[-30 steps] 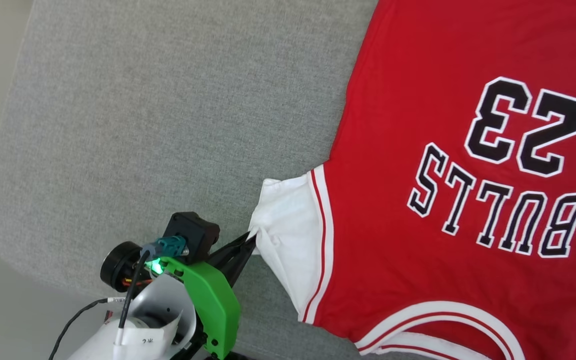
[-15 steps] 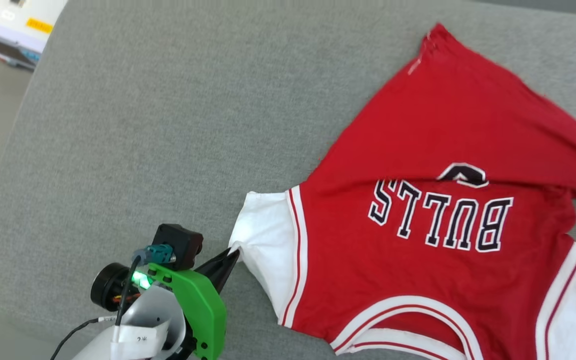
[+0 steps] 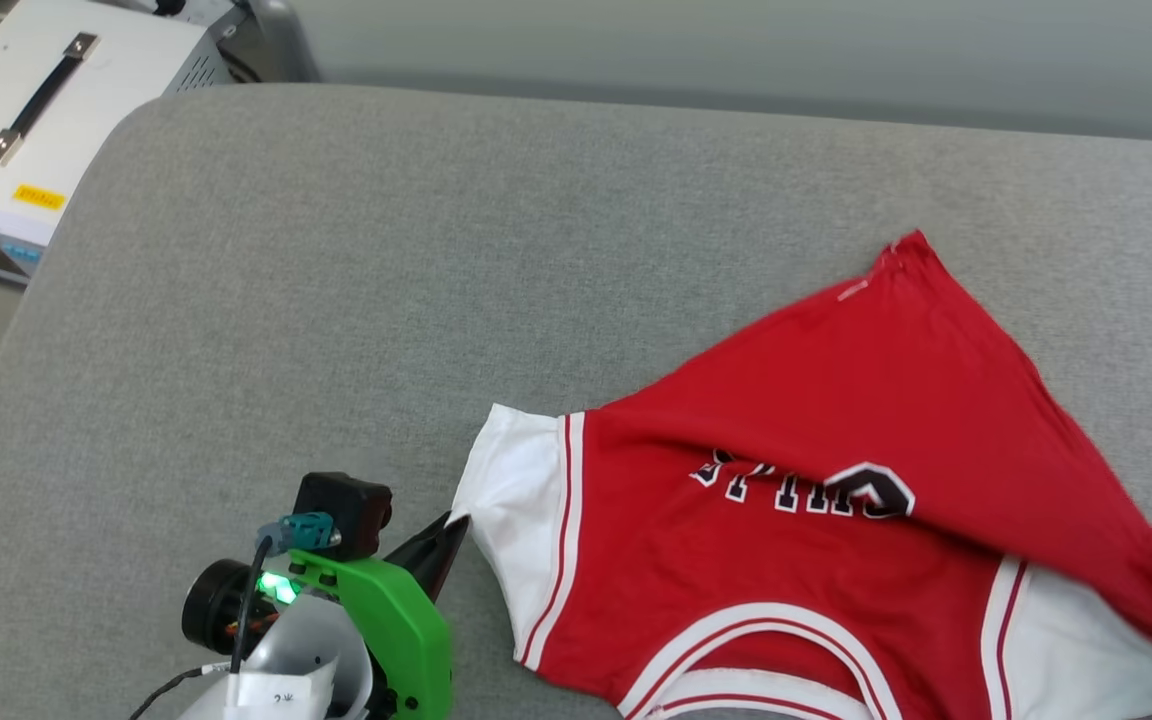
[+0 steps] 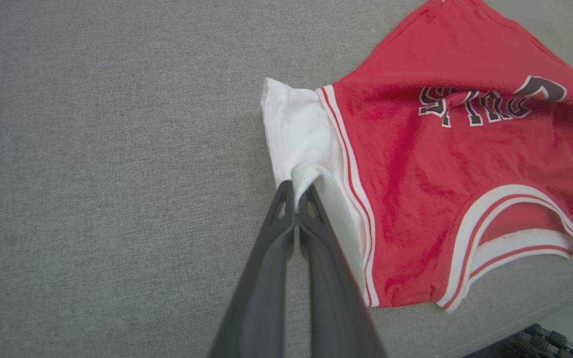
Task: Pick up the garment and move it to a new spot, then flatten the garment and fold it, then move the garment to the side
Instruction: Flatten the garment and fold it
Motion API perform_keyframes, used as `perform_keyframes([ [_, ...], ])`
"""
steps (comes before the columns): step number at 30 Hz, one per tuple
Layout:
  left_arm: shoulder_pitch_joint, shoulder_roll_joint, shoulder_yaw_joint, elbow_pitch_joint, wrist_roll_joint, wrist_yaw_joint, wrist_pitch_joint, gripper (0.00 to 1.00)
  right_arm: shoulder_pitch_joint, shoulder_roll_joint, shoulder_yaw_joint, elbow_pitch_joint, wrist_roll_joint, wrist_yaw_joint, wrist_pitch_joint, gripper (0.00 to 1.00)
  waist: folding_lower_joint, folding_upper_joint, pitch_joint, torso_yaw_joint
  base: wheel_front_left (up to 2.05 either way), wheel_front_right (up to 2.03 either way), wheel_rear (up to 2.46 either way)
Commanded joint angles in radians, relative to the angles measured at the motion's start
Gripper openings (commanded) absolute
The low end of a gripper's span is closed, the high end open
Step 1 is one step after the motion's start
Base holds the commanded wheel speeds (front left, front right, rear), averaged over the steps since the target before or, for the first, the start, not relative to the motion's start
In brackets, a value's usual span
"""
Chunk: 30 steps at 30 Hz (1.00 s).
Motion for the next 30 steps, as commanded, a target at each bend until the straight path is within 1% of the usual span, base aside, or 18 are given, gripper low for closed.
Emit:
perform_keyframes([
  [1, 0.011, -0.012, 0.003, 0.001, -0.004, 0.009, -0.012, 0.0, 0.042, 0.018, -0.012, -0.023, -0.006, -0.001, 0.008, 0.0, 0.0001, -0.0001, -0.027, -0.022, 0.0, 0.0, 0.0],
  [6, 0.007, -0.024, -0.003, 0.008, -0.003, 0.012, -0.018, 0.0, 0.123, 0.077, -0.032, -0.052, -0.015, -0.001, 0.009, 0.0, 0.0001, -0.0001, -0.028, -0.024, 0.0, 0.0, 0.0],
  [12, -0.001, -0.019, -0.007, 0.001, -0.001, 0.01, -0.012, 0.0, 0.133, 0.093, -0.03, -0.033, -0.027, -0.001, -0.019, 0.0, 0.0001, -0.0001, -0.025, -0.023, 0.0, 0.0, 0.0],
  [14, -0.002, -0.017, -0.008, -0.003, 0.0, 0.011, -0.01, 0.0, 0.127, 0.09, -0.023, -0.037, -0.025, -0.001, -0.033, 1.0, 0.0001, -0.0001, -0.023, -0.022, 0.0, 0.0, 0.0],
  [17, -0.003, -0.018, -0.011, -0.009, 0.001, 0.012, -0.009, 0.0, 0.112, 0.082, -0.017, -0.046, -0.003, -0.001, -0.034, 1.0, 0.0001, -0.0001, -0.021, -0.018, 0.0, 0.0, 0.0],
  [22, -0.002, -0.017, -0.018, -0.016, 0.002, 0.01, -0.009, 0.0, 0.076, 0.052, -0.004, -0.122, 0.029, -0.001, 0.004, 1.0, 0.0001, -0.0001, -0.013, -0.007, 0.0, 0.0, 0.0],
  [26, -0.01, -0.015, -0.022, -0.029, 0.006, 0.007, -0.007, 0.0, 0.006, 0.024, 0.006, -0.203, 0.053, -0.001, 0.051, 1.0, 0.0001, -0.0001, 0.006, 0.014, 0.0, 0.0, 0.0],
  [30, -0.025, -0.013, -0.024, -0.054, 0.015, 0.005, -0.006, 0.0, -0.102, 0.015, 0.034, -0.245, 0.053, -0.001, 0.089, 1.0, 0.0001, -0.0001, 0.046, 0.041, 0.0, 0.0, 0.0],
])
